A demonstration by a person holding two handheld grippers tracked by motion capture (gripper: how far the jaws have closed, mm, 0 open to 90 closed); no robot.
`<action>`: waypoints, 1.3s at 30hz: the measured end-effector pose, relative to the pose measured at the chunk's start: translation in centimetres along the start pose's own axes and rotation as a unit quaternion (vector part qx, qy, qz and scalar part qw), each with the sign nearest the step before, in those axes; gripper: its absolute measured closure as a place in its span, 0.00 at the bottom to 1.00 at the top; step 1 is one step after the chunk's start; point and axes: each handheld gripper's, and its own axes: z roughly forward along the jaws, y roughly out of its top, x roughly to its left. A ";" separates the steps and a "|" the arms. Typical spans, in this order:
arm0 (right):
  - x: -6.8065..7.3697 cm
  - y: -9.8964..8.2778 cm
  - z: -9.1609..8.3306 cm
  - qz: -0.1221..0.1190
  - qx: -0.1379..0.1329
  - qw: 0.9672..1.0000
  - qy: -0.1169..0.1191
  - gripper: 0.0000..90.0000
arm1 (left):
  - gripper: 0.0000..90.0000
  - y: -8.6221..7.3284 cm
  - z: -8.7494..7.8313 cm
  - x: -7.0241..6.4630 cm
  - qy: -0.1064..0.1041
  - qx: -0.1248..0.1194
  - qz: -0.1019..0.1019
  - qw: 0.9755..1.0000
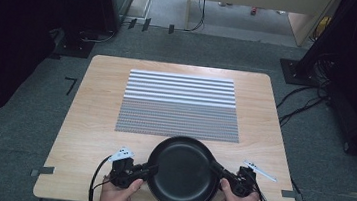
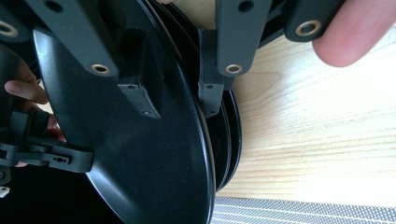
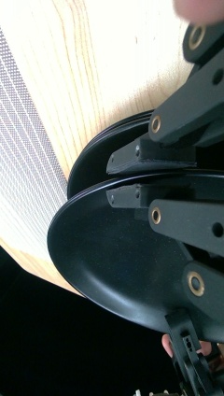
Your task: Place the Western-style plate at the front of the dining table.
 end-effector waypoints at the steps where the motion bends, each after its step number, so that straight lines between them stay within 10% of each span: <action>1: 0.0 0.1 0.0 0.005 0.005 1.000 0.000 0.93 | 0.79 0.0 0.0 0.0 0.000 0.000 0.000 1.000; 21: 1.6 5.7 0.6 -0.007 -0.007 1.000 0.017 0.93 | 0.81 5.9 0.3 -0.2 -0.014 -0.019 -0.004 1.000; 39: 2.1 12.0 4.5 -0.006 -0.004 1.000 0.011 0.93 | 0.82 12.5 2.6 2.3 -0.019 -0.017 -0.020 0.999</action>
